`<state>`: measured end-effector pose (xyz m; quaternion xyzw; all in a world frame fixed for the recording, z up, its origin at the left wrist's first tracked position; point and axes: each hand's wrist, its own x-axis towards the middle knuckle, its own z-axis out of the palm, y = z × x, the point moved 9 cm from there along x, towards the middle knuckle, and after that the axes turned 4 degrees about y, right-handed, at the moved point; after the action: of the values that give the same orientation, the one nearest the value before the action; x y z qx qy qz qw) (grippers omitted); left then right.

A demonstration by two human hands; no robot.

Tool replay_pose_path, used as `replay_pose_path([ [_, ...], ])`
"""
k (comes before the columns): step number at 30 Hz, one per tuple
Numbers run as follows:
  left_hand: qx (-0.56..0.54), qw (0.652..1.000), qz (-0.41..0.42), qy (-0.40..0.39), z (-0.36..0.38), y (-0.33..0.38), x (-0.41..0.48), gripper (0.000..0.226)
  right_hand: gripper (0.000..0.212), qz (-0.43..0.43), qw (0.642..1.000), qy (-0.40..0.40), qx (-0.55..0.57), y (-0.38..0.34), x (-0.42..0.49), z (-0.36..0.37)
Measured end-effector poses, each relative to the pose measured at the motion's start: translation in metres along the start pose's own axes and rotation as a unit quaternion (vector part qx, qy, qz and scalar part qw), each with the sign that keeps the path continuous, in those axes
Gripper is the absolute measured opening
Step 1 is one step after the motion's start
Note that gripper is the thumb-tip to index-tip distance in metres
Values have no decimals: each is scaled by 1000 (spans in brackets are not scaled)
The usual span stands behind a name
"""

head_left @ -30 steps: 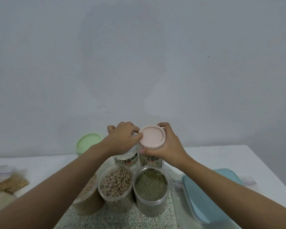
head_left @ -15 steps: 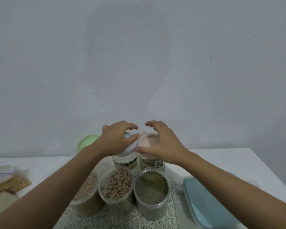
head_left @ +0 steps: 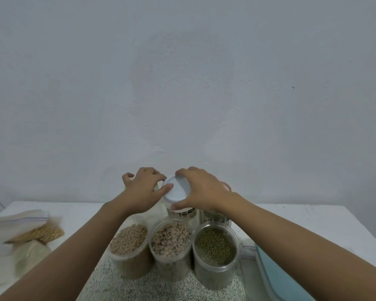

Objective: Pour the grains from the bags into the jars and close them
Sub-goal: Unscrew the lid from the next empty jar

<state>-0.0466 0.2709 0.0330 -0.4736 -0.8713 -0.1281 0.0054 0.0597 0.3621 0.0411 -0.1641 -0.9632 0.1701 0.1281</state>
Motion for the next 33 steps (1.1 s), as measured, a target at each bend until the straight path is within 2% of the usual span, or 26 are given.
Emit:
replay_pose_path([
  [4,-137,988,-3,64,-31,1,-4,45,90,3,992,100,82,-11,-3,-41],
  [7,-262,959,-4,109,-68,4,-11,53,85,-13,970,186,158,-31,-9,-81],
  [9,-301,944,4,134,-91,9,-20,55,79,-28,951,228,209,-45,-16,-102],
  [14,-433,890,32,141,-127,19,-56,33,64,-60,916,281,278,-92,-37,-125],
  [16,-474,870,32,131,-133,11,-73,40,60,-60,912,269,304,-113,-42,-123],
  [20,-504,858,13,100,-129,-24,-100,56,56,-53,916,219,331,-150,-47,-106],
  [25,-548,833,2,67,-101,-61,-142,51,55,-27,917,164,362,-187,-55,-63],
  [28,-561,827,-1,46,-81,-89,-155,61,59,-16,929,124,348,-207,-59,-33],
  [31,-568,823,13,1,-64,-113,-177,62,73,-9,950,68,303,-226,-62,-3],
  [33,-554,830,39,-45,-53,-114,-198,77,76,-5,966,37,255,-232,-64,13],
])
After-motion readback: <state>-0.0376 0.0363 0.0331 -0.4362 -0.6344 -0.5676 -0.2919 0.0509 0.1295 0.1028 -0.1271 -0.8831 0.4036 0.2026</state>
